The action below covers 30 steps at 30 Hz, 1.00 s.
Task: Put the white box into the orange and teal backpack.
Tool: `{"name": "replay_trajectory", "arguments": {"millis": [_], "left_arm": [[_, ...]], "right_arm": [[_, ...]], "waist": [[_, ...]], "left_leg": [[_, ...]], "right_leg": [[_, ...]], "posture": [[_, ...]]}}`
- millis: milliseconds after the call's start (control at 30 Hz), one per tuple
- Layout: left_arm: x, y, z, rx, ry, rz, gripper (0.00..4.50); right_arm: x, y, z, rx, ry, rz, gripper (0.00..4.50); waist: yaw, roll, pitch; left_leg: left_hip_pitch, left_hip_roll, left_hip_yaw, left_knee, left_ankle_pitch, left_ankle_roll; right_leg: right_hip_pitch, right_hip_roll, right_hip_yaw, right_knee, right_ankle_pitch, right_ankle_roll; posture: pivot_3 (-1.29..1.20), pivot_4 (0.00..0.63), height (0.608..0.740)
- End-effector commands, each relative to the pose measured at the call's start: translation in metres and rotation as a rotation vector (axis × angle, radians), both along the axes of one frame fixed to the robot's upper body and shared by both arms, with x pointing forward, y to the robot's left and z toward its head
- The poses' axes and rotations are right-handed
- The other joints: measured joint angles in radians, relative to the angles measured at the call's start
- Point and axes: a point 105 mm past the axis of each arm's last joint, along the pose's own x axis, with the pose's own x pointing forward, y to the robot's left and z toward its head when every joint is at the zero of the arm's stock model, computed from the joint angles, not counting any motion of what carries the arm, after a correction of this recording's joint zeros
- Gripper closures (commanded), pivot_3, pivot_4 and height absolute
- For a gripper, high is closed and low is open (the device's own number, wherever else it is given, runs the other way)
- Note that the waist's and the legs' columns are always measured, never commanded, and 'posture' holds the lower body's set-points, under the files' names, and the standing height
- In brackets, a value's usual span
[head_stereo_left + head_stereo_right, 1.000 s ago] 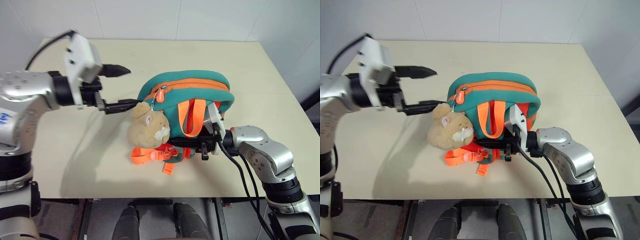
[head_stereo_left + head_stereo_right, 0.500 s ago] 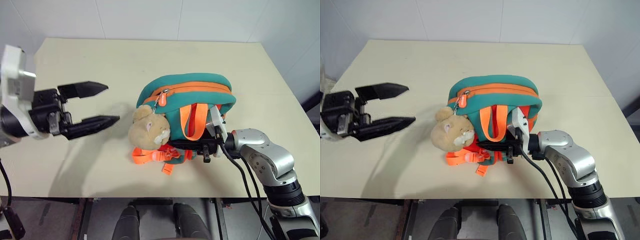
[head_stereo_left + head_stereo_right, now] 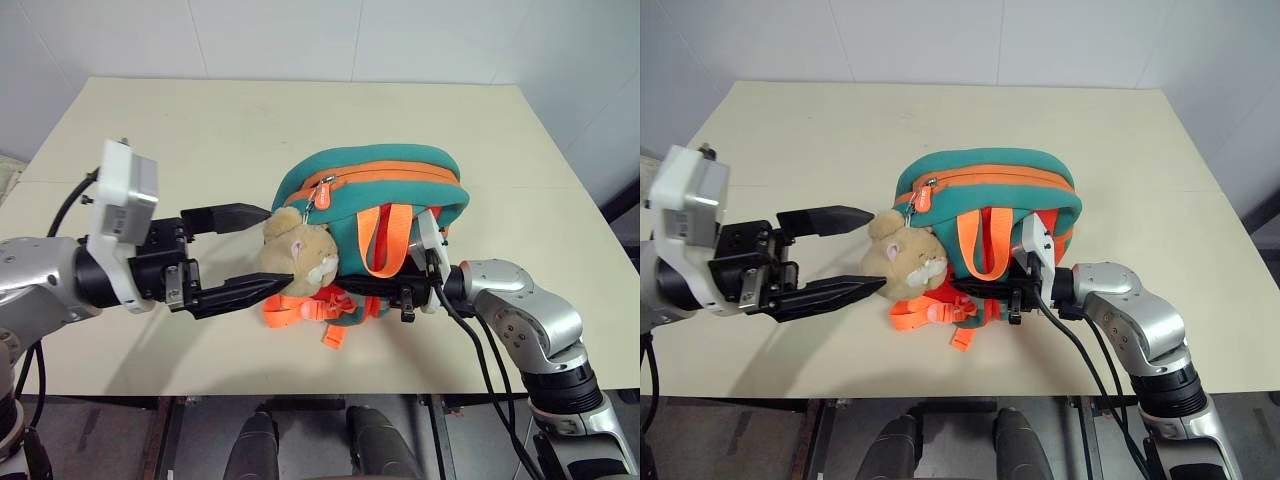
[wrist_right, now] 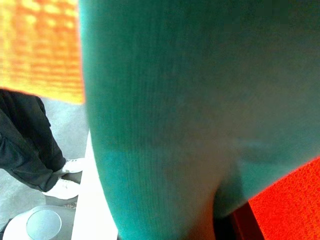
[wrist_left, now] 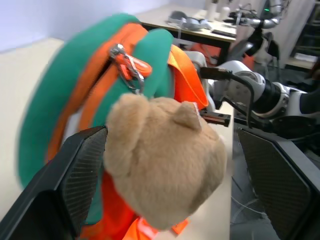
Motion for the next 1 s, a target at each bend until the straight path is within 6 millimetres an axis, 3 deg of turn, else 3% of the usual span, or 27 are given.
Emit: {"name": "replay_trajectory", "arguments": {"millis": [33, 333, 433, 600, 700, 800, 1000], "left_arm": [[-0.003, -0.009, 0.001, 0.028, -0.031, -0.037, 0.02], [0.013, -0.019, -0.021, 0.099, 0.002, -0.028, 0.02], [0.015, -0.022, -0.021, 0.099, 0.001, -0.041, 0.59], [0.02, -0.017, -0.012, 0.105, -0.026, -0.032, 2.16], [0.02, -0.013, -0.007, 0.116, -0.037, -0.032, 2.88], [0.021, -0.008, 0.002, 0.125, -0.057, -0.026, 3.19], [0.027, 0.007, 0.016, 0.163, -0.1, 0.014, 3.26]], "right_arm": [[-0.001, 0.001, 0.008, 0.024, -0.034, 0.003, 4.5], [-0.001, 0.003, 0.011, 0.047, -0.04, 0.001, 4.5], [-0.001, 0.002, 0.011, 0.049, -0.042, -0.002, 4.5], [0.0, 0.001, 0.011, 0.049, -0.047, -0.011, 4.5], [0.001, 0.0, 0.012, 0.054, -0.049, -0.015, 4.5], [0.002, -0.001, 0.012, 0.063, -0.055, -0.022, 4.5], [0.005, -0.006, 0.017, 0.127, -0.075, -0.049, 4.5]], "waist": [[0.0, 0.0, 0.0], [0.001, 0.0, 0.0], [0.001, 0.0, 0.0], [0.002, 0.0, 0.0], [0.001, 0.0, 0.0], [0.001, 0.0, 0.0], [0.001, 0.0, 0.0]], "left_leg": [[0.0, 0.0, 0.0, 0.0, 0.0, 0.0], [0.0, 0.0, 0.0, 0.0, 0.0, 0.0], [0.0, 0.0, 0.0, 0.0, 0.0, 0.0], [0.0, 0.0, 0.0, 0.0, 0.0, 0.0], [0.0, 0.0, 0.0, 0.0, 0.0, 0.0], [0.0, 0.0, 0.0, 0.0, 0.0, 0.0], [0.0, 0.0, 0.001, -0.001, 0.0, 0.0]], "right_leg": [[0.0, 0.0, 0.0, 0.0, 0.0, 0.0], [0.0, 0.0, 0.0, 0.0, 0.0, 0.0], [0.0, 0.0, 0.0, -0.001, 0.0, 0.0], [0.0, 0.0, 0.0, -0.001, 0.0, 0.0], [0.0, 0.0, 0.0, -0.001, 0.0, 0.0], [0.0, 0.0, 0.0, -0.001, 0.0, 0.0], [-0.001, 0.0, 0.0, -0.001, 0.0, 0.0]], "posture": [[0.0, 0.15, 0.74], [0.0, 0.15, 0.74], [0.0, 0.15, 0.74], [0.0, 0.15, 0.74], [0.0, 0.15, 0.74], [0.0, 0.15, 0.74], [0.0, 0.15, 0.74]]}}
